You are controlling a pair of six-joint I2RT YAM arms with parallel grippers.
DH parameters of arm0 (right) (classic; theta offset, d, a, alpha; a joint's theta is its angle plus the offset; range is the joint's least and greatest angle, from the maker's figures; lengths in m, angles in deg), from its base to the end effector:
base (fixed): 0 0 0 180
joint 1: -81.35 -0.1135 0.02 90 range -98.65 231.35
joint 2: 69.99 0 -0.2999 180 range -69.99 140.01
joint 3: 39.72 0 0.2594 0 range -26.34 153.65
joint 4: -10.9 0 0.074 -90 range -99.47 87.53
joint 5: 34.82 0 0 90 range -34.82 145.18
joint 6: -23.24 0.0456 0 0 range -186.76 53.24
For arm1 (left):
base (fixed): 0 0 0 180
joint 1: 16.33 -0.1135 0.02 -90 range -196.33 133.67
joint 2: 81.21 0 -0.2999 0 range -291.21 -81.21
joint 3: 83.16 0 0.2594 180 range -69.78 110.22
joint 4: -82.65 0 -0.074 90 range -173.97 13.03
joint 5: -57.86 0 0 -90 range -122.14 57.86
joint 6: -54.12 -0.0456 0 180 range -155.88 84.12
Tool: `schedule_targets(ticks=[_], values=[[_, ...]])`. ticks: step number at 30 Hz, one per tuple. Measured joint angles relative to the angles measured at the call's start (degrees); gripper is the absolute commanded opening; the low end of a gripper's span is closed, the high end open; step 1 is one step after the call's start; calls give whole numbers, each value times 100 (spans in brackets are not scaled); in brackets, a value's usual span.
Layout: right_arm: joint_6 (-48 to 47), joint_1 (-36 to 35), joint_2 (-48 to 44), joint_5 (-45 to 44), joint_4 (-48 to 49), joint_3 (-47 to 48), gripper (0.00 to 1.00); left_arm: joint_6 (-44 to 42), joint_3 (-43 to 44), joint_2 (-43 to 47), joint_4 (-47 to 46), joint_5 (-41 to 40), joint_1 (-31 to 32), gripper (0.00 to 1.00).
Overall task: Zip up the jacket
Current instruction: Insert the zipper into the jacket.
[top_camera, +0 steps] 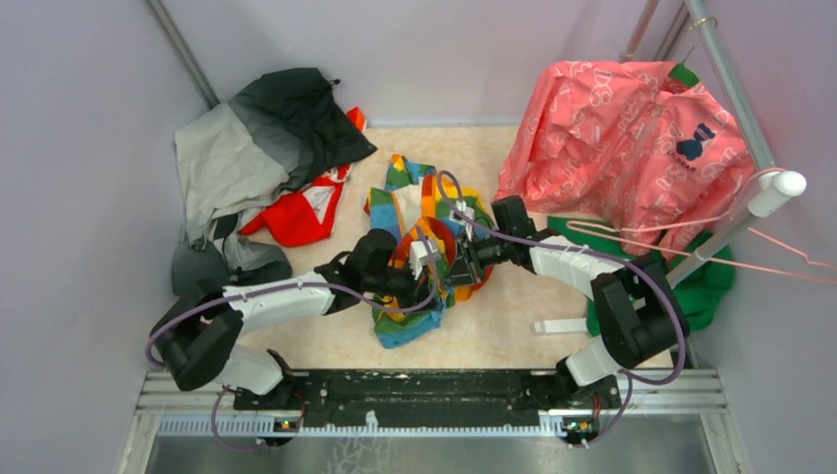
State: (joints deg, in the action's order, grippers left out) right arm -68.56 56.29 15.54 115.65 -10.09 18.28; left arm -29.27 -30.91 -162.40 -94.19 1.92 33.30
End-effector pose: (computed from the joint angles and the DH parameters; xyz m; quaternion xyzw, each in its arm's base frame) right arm 0.2464 0.1590 0.2203 -0.3611 0.7445 0.5229 0.2047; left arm 0.1721 -0.2419 0.2249 0.4387 0.7264 -0.4442 0.2874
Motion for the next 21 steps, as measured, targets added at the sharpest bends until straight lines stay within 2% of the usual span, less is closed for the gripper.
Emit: schedule_targets(ticks=[11,21], values=[[90,9,0,540,616,-162,0,140,-334,304,-317,-223,-2,1],[391,87,-15,761,1491,-564,0,450,-894,592,-557,-503,11,39]])
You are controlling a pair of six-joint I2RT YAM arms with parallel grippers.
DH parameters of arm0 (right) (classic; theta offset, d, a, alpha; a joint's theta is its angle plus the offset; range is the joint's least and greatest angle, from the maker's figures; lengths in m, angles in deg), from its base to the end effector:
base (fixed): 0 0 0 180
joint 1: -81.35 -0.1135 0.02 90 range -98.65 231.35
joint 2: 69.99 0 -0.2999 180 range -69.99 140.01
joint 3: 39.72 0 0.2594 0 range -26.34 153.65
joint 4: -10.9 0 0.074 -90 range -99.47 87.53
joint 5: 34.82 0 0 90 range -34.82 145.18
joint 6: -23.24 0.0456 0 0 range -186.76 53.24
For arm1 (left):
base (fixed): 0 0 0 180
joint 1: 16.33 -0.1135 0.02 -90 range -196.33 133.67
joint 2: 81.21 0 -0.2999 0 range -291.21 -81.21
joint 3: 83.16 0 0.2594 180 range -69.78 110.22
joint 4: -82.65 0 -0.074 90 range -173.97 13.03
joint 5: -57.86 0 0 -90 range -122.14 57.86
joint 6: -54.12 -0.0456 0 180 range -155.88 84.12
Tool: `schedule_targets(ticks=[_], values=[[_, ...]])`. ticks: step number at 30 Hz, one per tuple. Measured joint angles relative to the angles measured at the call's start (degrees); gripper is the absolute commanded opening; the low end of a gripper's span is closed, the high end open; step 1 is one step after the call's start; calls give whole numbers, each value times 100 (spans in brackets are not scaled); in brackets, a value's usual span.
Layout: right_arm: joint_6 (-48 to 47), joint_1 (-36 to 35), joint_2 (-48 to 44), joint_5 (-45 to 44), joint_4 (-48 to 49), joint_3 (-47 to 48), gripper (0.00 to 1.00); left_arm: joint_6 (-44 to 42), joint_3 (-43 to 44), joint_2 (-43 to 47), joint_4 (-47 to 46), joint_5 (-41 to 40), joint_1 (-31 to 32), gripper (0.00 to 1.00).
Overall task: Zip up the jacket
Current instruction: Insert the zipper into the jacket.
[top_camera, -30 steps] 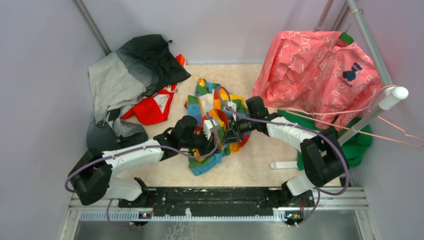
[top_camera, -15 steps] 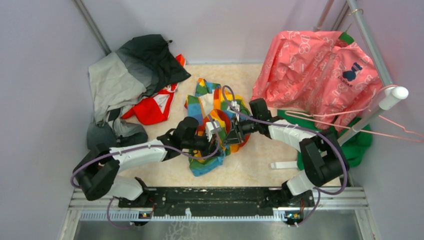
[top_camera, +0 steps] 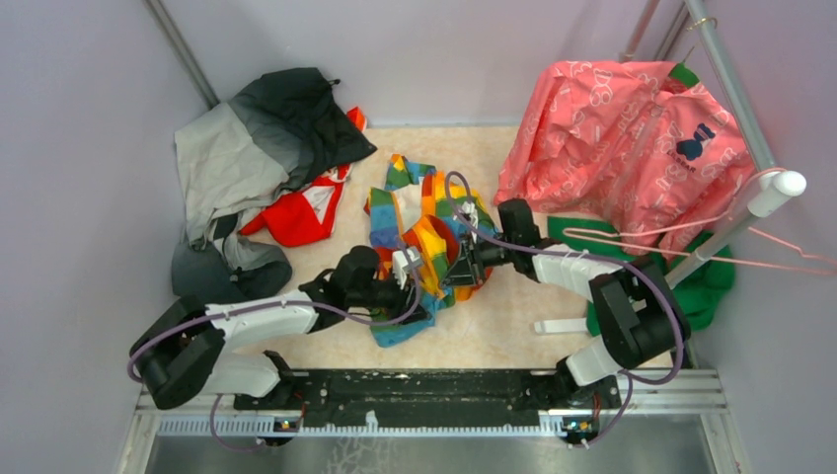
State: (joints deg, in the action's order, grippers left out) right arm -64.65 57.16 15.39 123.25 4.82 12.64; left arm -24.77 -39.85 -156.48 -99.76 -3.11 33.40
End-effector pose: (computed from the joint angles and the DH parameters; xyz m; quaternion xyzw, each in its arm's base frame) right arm 0.2417 0.1550 0.2137 -0.3794 0.6884 0.5731 0.2318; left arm 0.1530 -0.2149 0.2101 0.3957 0.7477 -0.4335 0.3106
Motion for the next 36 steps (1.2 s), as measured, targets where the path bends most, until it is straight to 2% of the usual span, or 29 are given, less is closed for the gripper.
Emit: schedule_targets(ticks=[4,11,18,20,24,28,32,34,36], values=[[105,11,-61,68,205,0,0,181,-315,446,-79,-291,0,50],[527,26,-90,181,638,-24,0,256,-828,1716,-125,-938,76,57],[1180,37,-92,232,1104,-76,0,52,-990,2935,-74,-2044,892,61],[1307,37,-92,267,1139,-74,0,17,-911,2881,-74,-2275,1161,61],[1408,37,-92,356,1099,-74,0,72,-411,2114,-81,-2697,1637,62],[1453,37,-92,413,1023,-72,0,166,105,1410,103,-3679,2179,61],[1517,37,-90,431,1019,-72,0,468,452,1113,614,-4809,2520,60],[1572,37,-90,426,1001,-72,0,730,708,992,1043,-5274,2583,66],[1604,37,-90,407,960,-68,0,1032,1014,852,1517,-5619,2616,66]])
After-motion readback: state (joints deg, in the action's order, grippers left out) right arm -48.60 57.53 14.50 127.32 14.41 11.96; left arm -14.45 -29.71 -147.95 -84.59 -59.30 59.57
